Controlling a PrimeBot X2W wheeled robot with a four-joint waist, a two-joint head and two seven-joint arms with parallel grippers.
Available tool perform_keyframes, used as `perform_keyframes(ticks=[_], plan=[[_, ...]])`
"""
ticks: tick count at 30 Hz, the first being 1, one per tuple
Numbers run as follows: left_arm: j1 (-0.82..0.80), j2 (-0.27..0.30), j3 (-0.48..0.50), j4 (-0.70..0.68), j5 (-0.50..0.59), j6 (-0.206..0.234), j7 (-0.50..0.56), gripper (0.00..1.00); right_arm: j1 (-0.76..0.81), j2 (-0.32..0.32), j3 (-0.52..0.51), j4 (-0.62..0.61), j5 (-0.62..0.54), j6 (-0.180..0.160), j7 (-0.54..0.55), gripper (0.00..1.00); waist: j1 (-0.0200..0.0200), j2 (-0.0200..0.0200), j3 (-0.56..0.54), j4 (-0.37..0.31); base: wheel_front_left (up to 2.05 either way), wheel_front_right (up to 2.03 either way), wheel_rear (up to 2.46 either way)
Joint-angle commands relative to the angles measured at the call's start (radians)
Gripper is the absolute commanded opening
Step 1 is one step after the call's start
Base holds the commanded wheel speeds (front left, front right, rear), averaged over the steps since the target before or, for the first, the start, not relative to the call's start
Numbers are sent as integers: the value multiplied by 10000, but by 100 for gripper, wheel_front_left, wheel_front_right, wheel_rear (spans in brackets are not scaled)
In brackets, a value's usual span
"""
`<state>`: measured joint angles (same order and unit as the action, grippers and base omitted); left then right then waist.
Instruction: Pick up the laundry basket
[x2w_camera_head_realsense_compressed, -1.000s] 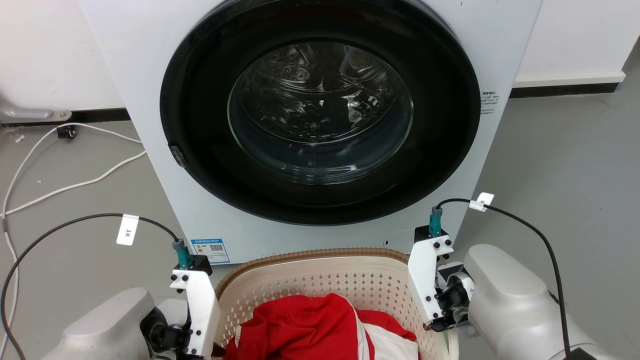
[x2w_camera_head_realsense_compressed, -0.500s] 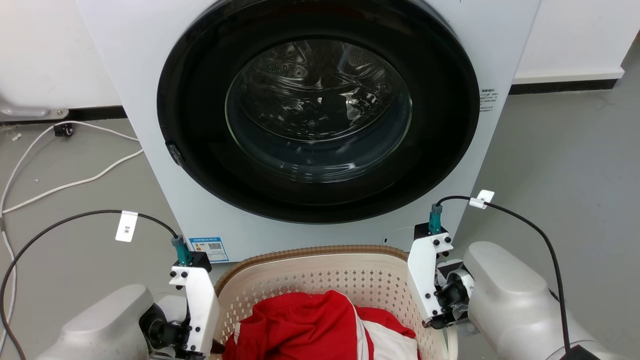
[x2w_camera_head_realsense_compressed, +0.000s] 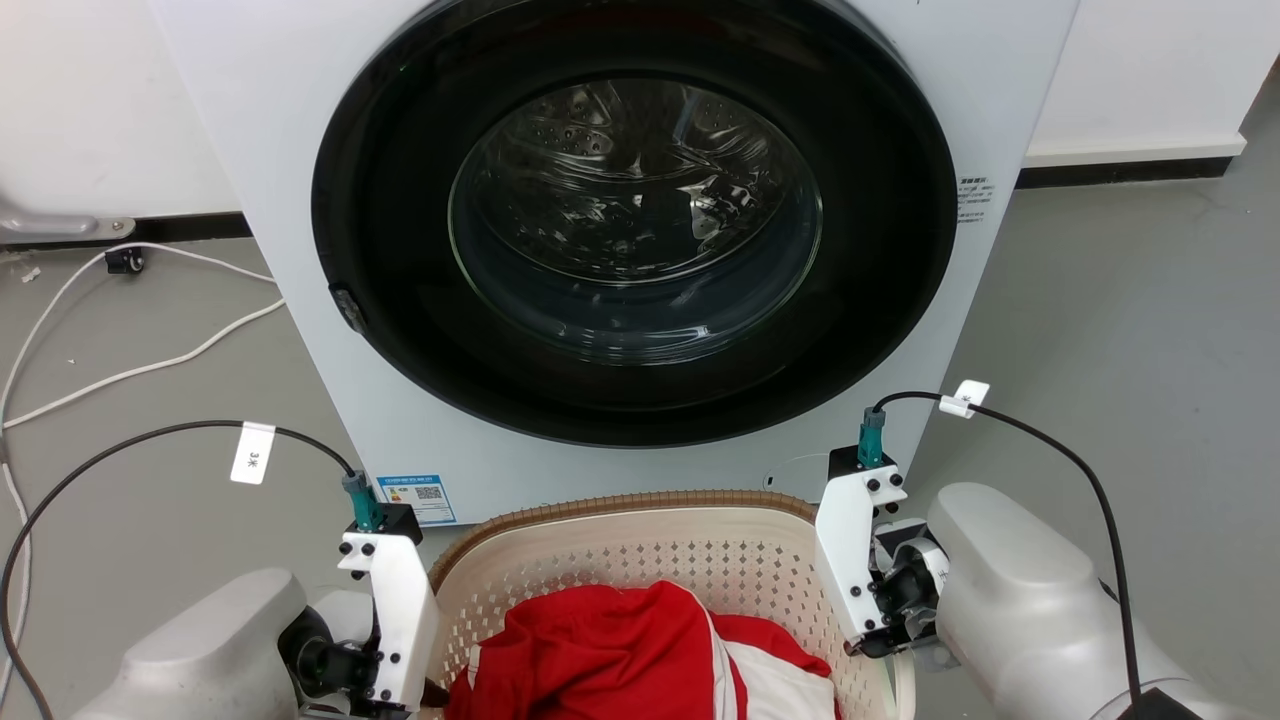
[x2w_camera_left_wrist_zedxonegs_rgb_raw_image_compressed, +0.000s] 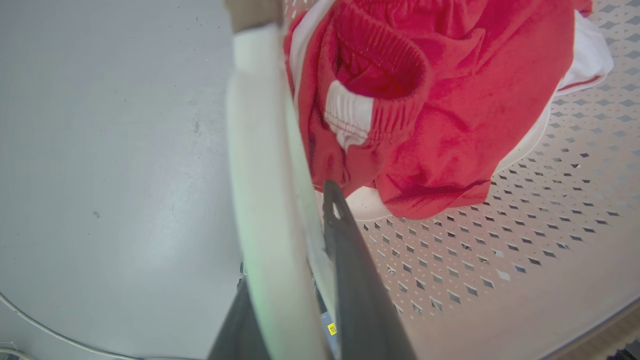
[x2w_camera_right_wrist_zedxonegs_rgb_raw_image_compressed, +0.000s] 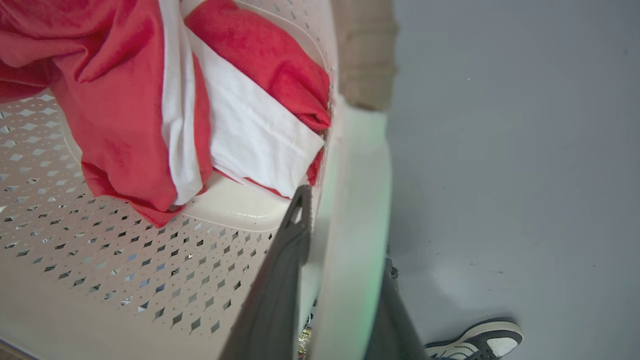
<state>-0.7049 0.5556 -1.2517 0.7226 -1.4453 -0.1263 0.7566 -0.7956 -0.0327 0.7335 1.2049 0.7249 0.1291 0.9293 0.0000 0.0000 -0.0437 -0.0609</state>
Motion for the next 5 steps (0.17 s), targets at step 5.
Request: perform_keyframes(ticks=[5], plan=[[-59, 244, -124, 159, 108, -62, 148, 0, -218, -321, 124, 75, 37, 28, -73, 0, 0, 0, -16, 1, 0, 0, 0]])
